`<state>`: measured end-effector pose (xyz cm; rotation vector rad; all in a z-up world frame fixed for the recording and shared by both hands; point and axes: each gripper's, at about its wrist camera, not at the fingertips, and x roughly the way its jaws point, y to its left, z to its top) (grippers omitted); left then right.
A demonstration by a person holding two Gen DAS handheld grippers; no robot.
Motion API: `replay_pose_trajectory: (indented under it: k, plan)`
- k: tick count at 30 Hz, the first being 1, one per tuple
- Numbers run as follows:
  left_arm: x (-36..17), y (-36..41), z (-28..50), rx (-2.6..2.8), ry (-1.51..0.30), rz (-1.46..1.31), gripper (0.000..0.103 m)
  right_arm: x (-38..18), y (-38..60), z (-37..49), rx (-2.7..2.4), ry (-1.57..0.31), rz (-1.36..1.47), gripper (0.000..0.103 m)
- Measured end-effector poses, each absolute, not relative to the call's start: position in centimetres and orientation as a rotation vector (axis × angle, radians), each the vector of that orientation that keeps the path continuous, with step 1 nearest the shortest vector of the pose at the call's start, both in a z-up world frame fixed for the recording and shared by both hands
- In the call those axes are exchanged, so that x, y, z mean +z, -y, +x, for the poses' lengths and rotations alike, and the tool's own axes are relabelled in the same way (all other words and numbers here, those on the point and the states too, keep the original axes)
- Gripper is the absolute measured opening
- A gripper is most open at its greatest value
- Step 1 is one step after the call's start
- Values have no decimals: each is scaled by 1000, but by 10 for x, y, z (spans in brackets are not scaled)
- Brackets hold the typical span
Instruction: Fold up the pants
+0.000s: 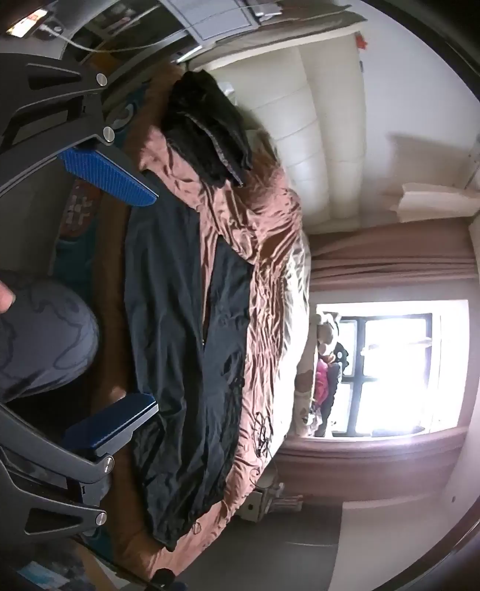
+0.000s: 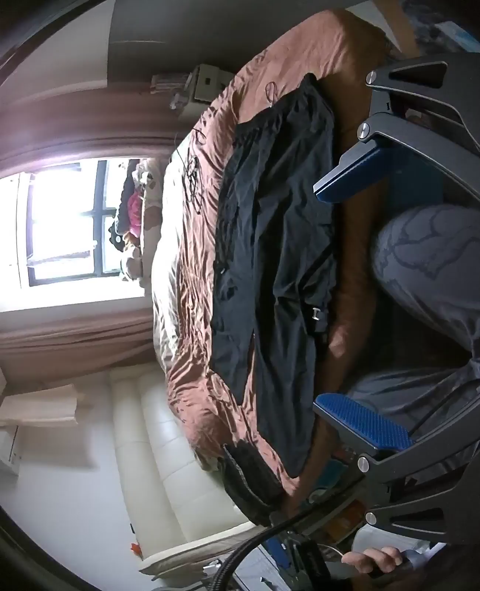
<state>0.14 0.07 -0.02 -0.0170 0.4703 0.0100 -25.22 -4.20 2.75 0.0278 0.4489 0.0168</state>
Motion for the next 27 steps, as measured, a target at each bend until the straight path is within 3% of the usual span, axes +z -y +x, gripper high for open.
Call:
replay_pose_trajectory:
  k: [27]
  plan:
    - [-3,16,-19,-9,-434,28,103,34,42,-264,9,-421,30,103]
